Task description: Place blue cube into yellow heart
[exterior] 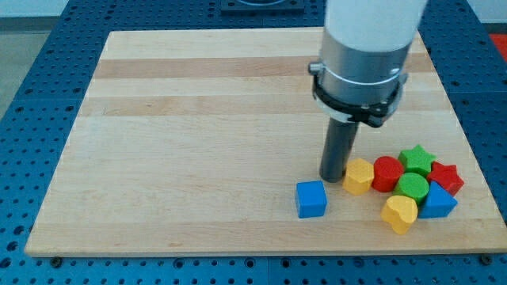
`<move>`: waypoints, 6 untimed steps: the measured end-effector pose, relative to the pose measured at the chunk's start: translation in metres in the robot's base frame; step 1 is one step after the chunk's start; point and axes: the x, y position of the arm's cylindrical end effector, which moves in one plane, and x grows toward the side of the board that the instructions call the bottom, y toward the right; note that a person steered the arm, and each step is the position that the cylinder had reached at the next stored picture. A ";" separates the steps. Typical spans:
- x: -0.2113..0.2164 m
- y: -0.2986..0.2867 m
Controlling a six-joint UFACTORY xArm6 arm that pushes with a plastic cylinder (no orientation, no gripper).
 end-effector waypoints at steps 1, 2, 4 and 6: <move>-0.001 -0.013; -0.006 -0.068; 0.038 -0.043; 0.037 -0.010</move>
